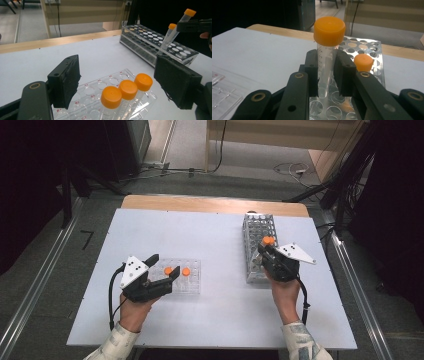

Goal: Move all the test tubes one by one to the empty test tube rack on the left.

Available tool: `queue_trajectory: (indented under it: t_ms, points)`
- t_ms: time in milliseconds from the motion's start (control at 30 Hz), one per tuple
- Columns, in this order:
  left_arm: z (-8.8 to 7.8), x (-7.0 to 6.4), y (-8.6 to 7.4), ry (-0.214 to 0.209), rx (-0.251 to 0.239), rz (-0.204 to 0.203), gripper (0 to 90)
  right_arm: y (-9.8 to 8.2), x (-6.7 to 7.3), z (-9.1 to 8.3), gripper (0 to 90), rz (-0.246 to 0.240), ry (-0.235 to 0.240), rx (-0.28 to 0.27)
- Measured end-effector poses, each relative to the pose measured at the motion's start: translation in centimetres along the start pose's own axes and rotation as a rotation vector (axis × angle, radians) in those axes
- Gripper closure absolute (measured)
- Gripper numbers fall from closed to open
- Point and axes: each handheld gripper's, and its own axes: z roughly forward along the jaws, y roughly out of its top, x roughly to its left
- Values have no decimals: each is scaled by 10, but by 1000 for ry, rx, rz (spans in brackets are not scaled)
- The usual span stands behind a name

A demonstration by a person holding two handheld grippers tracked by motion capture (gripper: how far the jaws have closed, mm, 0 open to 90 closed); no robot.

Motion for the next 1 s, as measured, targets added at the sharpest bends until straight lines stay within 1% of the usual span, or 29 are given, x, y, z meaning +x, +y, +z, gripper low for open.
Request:
queue_trajectory:
  t_ms: [200, 267, 333, 433, 500, 833, 1000]
  points:
    - [-2, -1, 1, -8, -10, 0, 212, 8, 0, -13, 721, 0, 16, -29]
    - [-2, -2, 2, -9, -10, 4, 212, 9, 1, -17, 720, 3, 30, -34]
    - [-2, -2, 2, -10, -11, 4, 212, 10, 3, -21, 721, -8, 40, -41]
    - [-3, -3, 2, -13, -14, 6, 212, 10, 7, -25, 721, -10, 58, -40]
    - [-3, -4, 2, -15, -14, 5, 212, 11, 10, -27, 721, -21, 70, -41]
    - [-4, -6, 3, -21, -14, 8, 212, 11, 22, -35, 722, -44, 121, -35]
    - [-4, -8, 3, -26, -16, 12, 213, 7, 28, -35, 722, -49, 148, -16]
